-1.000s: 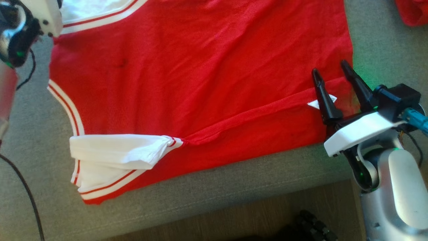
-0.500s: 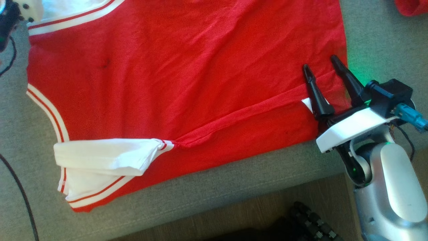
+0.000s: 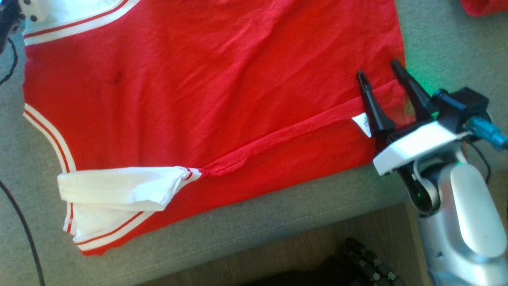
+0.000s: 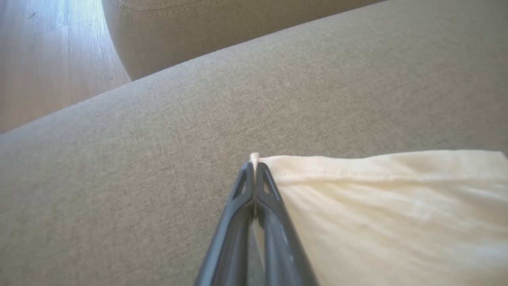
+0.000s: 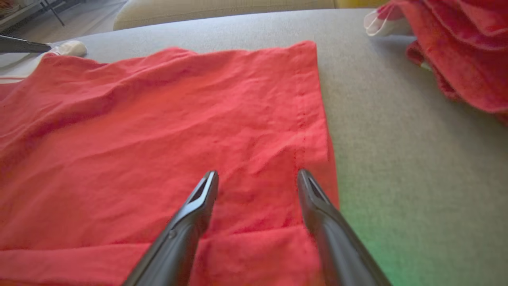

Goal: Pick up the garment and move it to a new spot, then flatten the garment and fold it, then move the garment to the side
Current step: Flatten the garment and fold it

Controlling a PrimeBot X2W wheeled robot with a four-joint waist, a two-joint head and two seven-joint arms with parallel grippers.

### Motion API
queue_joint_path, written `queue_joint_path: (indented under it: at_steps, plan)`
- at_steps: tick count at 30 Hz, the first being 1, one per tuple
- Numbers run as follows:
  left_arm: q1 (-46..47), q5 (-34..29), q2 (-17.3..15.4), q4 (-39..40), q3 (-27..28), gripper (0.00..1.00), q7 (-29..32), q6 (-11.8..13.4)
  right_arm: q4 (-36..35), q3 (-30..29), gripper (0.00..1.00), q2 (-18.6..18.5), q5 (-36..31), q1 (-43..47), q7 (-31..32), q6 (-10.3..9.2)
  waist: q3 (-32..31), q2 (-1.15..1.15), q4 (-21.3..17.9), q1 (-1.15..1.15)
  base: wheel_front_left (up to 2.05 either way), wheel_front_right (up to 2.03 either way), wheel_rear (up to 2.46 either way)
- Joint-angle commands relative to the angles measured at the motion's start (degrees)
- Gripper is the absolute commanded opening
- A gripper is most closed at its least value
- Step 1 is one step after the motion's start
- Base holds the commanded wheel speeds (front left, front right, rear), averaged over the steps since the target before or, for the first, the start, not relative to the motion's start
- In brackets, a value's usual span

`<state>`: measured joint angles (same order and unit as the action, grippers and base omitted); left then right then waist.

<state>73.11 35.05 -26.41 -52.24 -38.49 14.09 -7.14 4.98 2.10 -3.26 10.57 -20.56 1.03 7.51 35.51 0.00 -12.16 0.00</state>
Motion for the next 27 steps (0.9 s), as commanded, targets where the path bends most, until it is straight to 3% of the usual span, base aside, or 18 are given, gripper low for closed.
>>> queue_joint_path:
  at_steps: [1,5,10,16,20,27]
  plan:
    - [1.88,0.24,-2.35,0.7,0.9,0.0,0.09,-0.16,-1.55,1.23,1.0,0.38,-0.02,-1.41,0.23,-0.02,-0.2,0.0,-0.13,0.0,0.0,0.0,0.0]
    - [2.04,0.79,-2.53,1.06,0.11,0.0,-1.09,-0.27,-0.74,2.58,1.0,0.38,0.9,-7.15,2.61,-0.02,-0.99,0.0,-0.38,0.0,0.0,0.0,0.0]
    - [2.04,0.76,-2.27,1.5,-1.08,0.0,-4.72,-0.32,7.12,3.04,1.0,0.38,4.08,-18.56,7.95,-0.02,-2.07,0.0,0.39,0.0,0.0,0.0,0.0]
    - [2.34,1.37,-0.61,2.24,-3.48,0.0,-6.95,-0.34,19.3,-0.28,1.0,0.38,-1.63,-29.45,11.0,-0.02,-2.85,0.0,3.1,0.0,0.0,0.0,0.0]
    - [2.94,2.19,-0.04,2.73,-4.98,0.0,-7.73,-0.34,24.69,-3.07,1.0,0.38,-6.29,-32.37,12.68,-0.02,-2.99,0.0,4.38,0.0,0.0,0.0,0.0]
    - [3.47,3.68,-0.53,2.54,-7.23,0.0,-8.75,-0.34,28.86,-6.66,1.0,0.38,-8.25,-33.42,13.65,-0.02,-3.42,0.0,4.56,0.0,0.0,0.0,0.0]
